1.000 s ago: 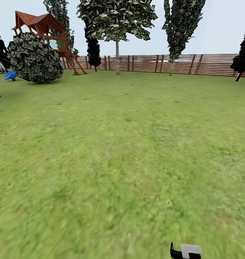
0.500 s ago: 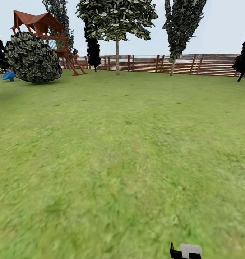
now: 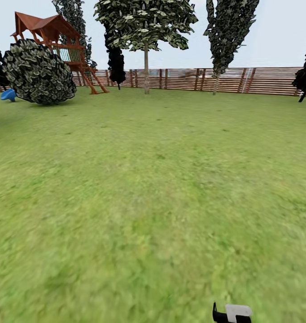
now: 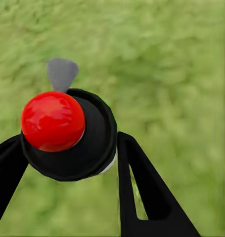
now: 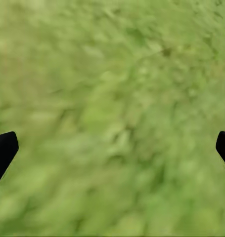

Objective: In the garden, pick up the pesticide atomizer on the floor and spray pesticide onto both trees until each tree trunk is fully covered.

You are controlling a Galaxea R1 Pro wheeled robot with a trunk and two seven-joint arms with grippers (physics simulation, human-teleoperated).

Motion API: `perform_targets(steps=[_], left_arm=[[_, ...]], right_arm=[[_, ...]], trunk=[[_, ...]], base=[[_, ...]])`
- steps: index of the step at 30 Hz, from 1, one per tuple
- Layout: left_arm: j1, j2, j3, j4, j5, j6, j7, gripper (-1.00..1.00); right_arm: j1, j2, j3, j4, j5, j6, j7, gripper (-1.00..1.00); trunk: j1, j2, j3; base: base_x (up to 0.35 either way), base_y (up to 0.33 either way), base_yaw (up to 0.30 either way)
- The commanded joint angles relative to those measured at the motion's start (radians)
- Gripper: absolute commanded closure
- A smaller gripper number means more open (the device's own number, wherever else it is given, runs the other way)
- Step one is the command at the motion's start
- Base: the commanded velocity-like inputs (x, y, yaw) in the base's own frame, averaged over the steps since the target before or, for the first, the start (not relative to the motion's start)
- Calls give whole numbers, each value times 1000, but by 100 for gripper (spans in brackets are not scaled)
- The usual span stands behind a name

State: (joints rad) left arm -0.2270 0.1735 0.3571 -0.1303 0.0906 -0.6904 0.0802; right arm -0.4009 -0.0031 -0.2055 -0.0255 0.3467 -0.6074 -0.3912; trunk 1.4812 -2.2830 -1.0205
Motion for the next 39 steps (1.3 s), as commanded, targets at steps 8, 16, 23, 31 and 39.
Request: perform_targets(steps=[8, 16, 23, 31, 39], left_arm=[[0, 0, 0, 0, 0, 0, 0, 100], [0, 0, 0, 0, 1, 0, 1, 100], [0, 0, 0, 0, 1, 0, 1, 100], [0, 0, 0, 0, 1, 0, 1, 100], [0, 1, 1, 0, 3, 1, 1, 100]], right_arm=[[0, 0, 0, 0, 0, 0, 0, -100], [1, 0, 0, 0, 0, 0, 0, -100], [0, 0, 0, 0, 0, 0, 0, -100], [0, 0, 0, 0, 0, 0, 0, -100], [0, 0, 0, 0, 0, 1, 0, -100]], trunk=[[0, 0, 0], [0, 0, 0], [0, 0, 0], [0, 0, 0], [0, 0, 0]], base=[[337, 0, 0], [337, 0, 0], [337, 0, 0], [337, 0, 0], [337, 0, 0]])
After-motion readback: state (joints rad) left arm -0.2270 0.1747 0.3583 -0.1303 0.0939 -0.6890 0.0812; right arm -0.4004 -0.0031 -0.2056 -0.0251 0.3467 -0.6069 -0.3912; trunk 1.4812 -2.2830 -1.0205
